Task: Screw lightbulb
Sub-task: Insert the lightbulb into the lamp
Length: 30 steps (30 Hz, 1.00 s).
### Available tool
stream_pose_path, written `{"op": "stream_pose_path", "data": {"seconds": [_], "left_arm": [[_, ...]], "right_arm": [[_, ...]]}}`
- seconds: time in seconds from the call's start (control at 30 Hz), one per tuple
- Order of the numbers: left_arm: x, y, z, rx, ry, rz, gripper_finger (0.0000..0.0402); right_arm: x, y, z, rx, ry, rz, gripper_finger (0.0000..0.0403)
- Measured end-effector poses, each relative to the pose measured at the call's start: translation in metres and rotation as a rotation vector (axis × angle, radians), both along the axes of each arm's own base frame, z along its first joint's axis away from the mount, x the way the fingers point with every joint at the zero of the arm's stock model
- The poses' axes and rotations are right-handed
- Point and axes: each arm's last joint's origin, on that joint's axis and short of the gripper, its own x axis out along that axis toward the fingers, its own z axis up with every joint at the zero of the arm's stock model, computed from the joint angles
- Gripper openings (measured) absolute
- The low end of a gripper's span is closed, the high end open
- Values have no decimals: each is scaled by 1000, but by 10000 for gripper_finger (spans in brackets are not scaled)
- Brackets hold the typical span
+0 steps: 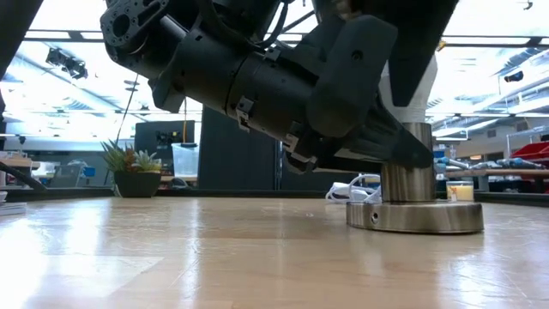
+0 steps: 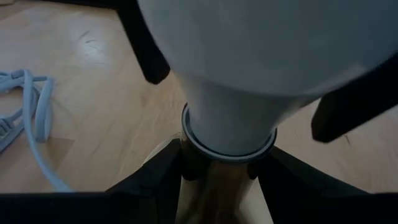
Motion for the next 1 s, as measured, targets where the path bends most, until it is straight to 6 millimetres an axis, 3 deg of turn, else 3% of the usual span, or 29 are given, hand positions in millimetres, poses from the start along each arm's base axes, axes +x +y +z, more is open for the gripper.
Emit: {"op": "stream_pose_path", "data": {"seconds": [0.37, 0.53, 0.73, 1.0], "left_arm": [[0, 2, 1, -18, -14, 55, 189], [0, 2, 0, -32, -14, 64, 189], [0, 1, 0, -21, -13, 60, 189], [-1, -1, 0, 0, -3, 54, 189]], "right_arm": [[-1, -3, 0, -8, -21, -441, 279], [-1, -3, 0, -4, -25, -534, 281], [-1, -3, 0, -7, -29, -505, 282], [1, -1, 6, 0, -23, -208, 322]]}}
